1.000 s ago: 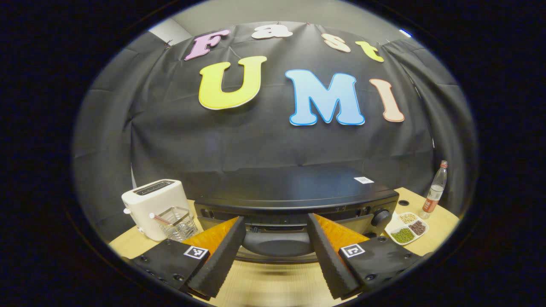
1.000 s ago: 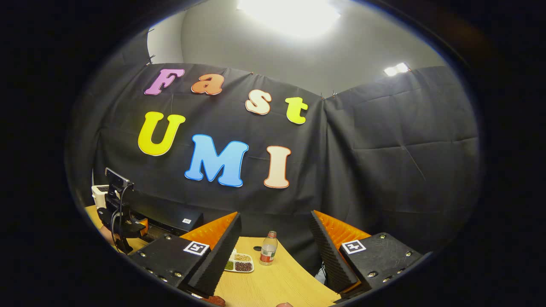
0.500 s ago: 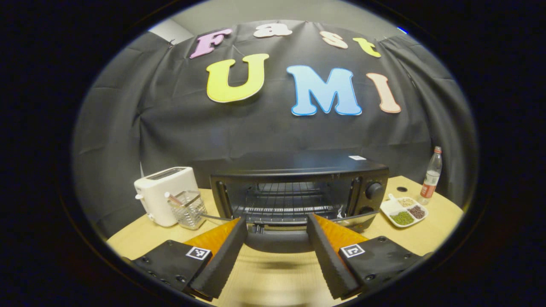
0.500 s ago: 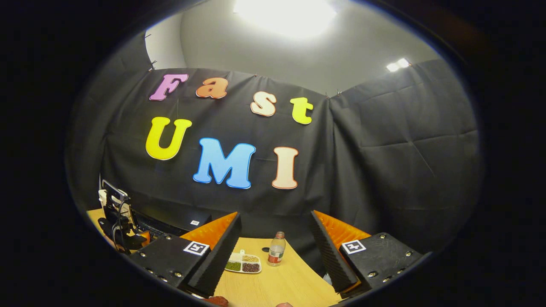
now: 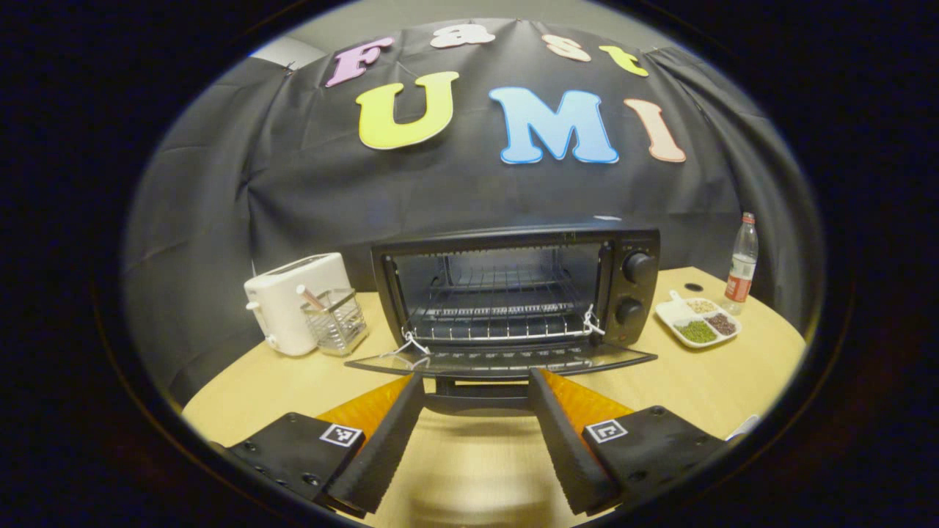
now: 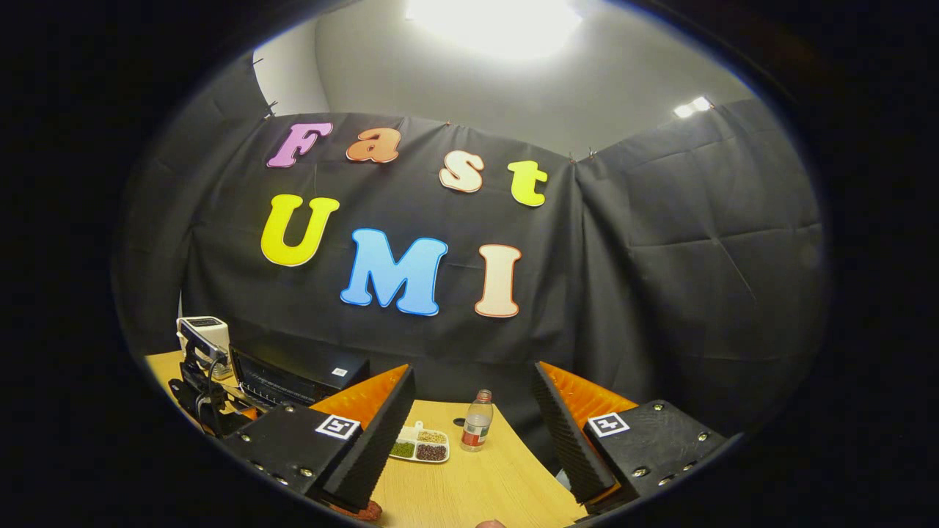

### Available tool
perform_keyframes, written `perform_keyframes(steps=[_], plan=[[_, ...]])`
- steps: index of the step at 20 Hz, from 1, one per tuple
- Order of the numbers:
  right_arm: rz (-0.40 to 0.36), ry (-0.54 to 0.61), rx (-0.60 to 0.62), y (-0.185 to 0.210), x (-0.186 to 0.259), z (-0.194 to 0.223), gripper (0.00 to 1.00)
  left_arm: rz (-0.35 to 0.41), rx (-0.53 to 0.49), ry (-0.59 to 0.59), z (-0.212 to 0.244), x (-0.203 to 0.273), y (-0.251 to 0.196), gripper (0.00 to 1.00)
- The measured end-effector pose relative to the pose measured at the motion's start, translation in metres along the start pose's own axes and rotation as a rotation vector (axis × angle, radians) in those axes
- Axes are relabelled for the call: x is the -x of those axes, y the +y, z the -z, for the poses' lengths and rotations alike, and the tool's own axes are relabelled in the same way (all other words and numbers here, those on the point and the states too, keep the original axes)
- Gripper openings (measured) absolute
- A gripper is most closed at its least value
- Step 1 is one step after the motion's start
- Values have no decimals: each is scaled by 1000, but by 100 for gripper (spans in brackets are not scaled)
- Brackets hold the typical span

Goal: Open the electric oven with the left hand, put the food in, and close the electric oven.

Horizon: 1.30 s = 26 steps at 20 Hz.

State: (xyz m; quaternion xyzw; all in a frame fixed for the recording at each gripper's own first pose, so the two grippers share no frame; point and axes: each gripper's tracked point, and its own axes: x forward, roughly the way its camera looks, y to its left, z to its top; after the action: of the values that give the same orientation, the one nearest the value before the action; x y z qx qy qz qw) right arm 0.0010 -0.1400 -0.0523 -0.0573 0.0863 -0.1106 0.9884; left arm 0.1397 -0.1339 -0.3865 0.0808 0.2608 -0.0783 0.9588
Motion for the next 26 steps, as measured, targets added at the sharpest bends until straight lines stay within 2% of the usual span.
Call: perform_keyframes(steps=[1,2,4,5,8,9,10,16,17,21,26], plan=[[-1,15,8,-2,1,6,97,-4,-7,7,5,2,0,95],[-5,30,10,-3,3,11,97,-3,-11,11,8,4,-1,99],[-13,59,1,-6,7,21,97,-1,-20,13,15,10,-5,99],[-14,74,1,-9,8,26,97,-1,-28,15,18,12,-7,95],[-25,98,-14,-18,14,35,97,-3,-26,27,25,28,-13,99],[-34,101,-14,-19,15,38,97,-8,-13,22,23,37,-14,95],[-47,104,-13,-20,16,40,97,-15,0,4,14,46,-15,99],[-200,131,-73,0,18,57,97,-56,43,-177,-74,121,-7,91],[-242,151,-91,8,19,64,97,-62,42,-213,-90,136,-5,99],[-376,256,-122,36,23,94,97,-85,40,-327,-143,193,2,96],[-451,453,-158,70,29,150,98,-66,48,-383,-178,233,4,99]])
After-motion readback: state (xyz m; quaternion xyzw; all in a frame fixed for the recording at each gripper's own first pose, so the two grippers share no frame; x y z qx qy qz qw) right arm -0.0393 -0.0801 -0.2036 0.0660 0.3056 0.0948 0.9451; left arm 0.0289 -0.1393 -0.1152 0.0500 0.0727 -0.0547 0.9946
